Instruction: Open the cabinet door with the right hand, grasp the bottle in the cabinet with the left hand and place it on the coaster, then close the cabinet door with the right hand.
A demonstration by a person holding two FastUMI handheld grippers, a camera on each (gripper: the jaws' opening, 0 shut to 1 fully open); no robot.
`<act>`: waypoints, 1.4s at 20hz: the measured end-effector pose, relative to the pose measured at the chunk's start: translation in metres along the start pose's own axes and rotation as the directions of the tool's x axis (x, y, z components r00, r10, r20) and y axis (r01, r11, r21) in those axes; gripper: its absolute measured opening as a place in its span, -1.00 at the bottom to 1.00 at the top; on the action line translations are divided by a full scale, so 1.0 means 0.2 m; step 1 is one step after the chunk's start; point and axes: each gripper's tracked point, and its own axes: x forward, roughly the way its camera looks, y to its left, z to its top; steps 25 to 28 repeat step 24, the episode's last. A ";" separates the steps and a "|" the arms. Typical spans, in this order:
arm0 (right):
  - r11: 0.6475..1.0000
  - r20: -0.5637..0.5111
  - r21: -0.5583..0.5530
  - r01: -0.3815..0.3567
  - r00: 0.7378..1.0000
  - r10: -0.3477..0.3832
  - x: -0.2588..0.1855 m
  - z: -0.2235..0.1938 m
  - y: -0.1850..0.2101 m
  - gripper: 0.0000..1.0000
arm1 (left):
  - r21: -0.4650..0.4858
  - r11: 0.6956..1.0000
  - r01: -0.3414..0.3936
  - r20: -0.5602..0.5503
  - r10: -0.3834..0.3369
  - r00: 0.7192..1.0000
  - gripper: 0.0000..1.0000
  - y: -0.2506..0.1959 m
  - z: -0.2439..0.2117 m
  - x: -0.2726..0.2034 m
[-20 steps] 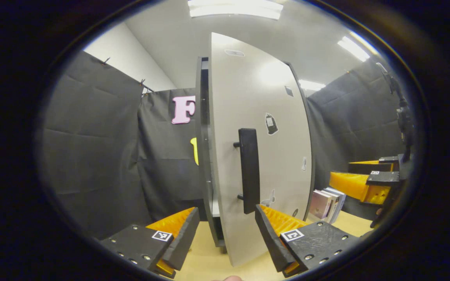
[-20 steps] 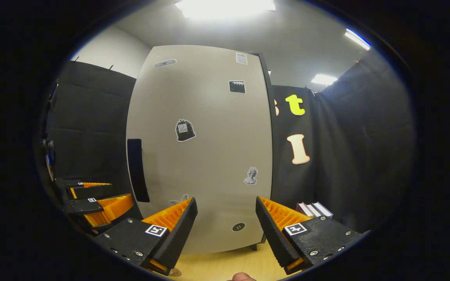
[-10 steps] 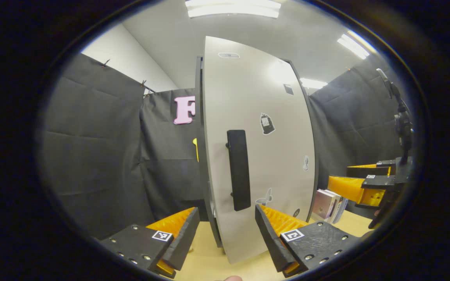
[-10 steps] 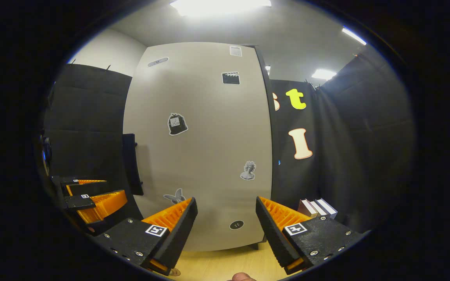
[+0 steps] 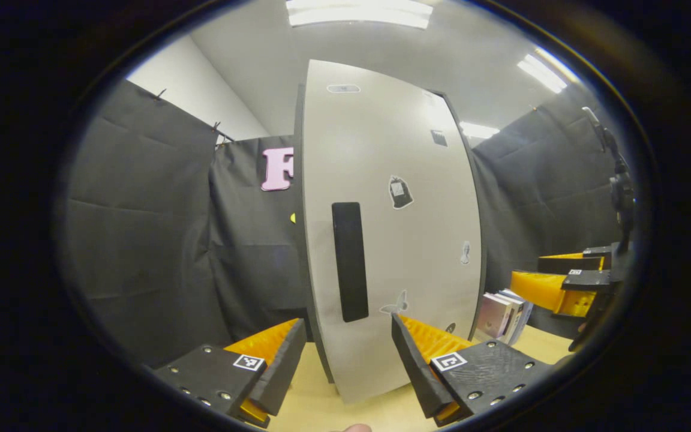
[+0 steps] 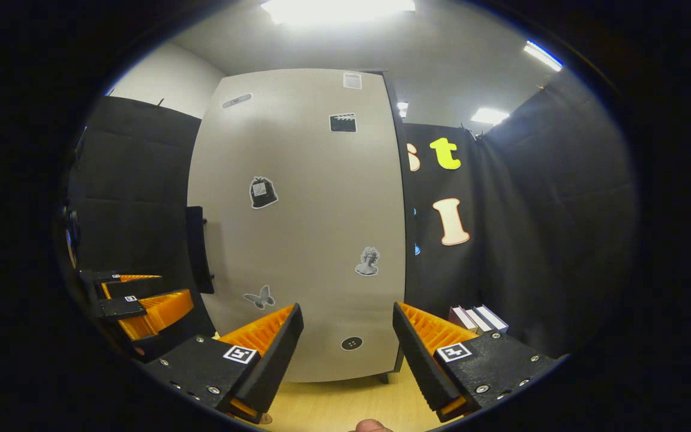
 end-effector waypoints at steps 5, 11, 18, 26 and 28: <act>1.000 0.025 0.001 0.020 0.999 -0.020 0.01 0.03 0.01 0.87 | 0.014 1.000 -0.003 0.027 0.002 1.000 0.70 0.00 0.02 0.02; 0.997 0.046 0.022 0.077 0.996 -0.078 0.03 0.07 0.02 0.87 | 0.033 0.999 -0.005 0.079 0.002 0.997 0.70 0.01 0.09 0.08; 0.997 0.065 0.010 0.077 0.995 -0.078 0.03 0.12 0.10 0.87 | 0.026 1.000 0.007 0.118 -0.010 0.993 0.76 -0.03 0.16 0.11; 0.997 0.058 0.004 0.080 0.995 -0.080 0.01 0.12 0.10 0.86 | 0.021 1.000 0.006 0.118 -0.009 0.993 0.76 -0.04 0.16 0.11; 0.997 0.058 0.004 0.080 0.995 -0.080 0.01 0.12 0.10 0.86 | 0.021 1.000 0.006 0.118 -0.009 0.993 0.76 -0.04 0.16 0.11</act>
